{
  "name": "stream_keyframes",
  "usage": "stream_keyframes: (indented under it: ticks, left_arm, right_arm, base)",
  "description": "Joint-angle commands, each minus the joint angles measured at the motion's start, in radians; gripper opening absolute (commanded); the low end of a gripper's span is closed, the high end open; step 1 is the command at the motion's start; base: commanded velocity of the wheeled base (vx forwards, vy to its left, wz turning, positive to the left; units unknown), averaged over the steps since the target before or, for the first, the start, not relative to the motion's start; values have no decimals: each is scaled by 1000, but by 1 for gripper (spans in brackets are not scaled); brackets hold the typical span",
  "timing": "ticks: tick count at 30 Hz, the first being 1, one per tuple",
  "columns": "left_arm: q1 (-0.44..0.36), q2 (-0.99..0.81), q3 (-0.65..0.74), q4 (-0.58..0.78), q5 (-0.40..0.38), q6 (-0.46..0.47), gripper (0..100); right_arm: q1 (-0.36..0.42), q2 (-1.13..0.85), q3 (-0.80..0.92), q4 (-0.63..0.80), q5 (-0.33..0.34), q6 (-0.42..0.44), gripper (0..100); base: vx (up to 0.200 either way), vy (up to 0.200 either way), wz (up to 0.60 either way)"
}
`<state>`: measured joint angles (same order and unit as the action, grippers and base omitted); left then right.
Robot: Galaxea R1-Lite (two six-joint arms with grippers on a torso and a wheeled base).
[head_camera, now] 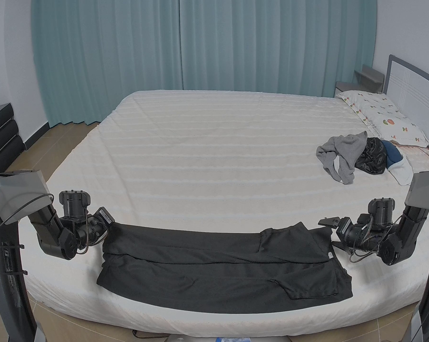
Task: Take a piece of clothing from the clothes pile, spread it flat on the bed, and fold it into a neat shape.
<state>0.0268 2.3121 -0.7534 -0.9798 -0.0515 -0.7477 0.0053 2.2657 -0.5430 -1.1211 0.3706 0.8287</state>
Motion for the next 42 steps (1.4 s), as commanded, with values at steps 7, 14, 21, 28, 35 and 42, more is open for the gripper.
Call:
stream_keyframes:
  ticks: [7, 14, 21, 28, 35, 42]
  left_arm:
    - [-2, 20, -1, -19, -5, -2, 100]
    - [4, 16, 3, -19, -7, -15, 100]
    - [27, 0, 8, -16, -27, -81, 100]
    - [47, -5, 16, -13, -33, -82, 100]
    - [47, -5, 16, -10, -33, -84, 100]
    - [47, -5, 19, -10, -33, -82, 100]
  right_arm:
    - [2, -5, -3, -3, 1, 1, 100]
    - [5, -68, 14, 0, 1, 1, 100]
    - [19, -72, 58, 3, 5, -17, 100]
    - [44, -61, 84, 9, 17, -43, 100]
    - [56, -26, 109, 7, 19, -115, 100]
    - [58, -3, 103, 0, 19, -152, 100]
  base:
    - [0, 0, 0]
    - [0, 0, 0]
    - [0, 0, 0]
    - [0, 0, 0]
    - [0, 0, 0]
    - [0, 0, 0]
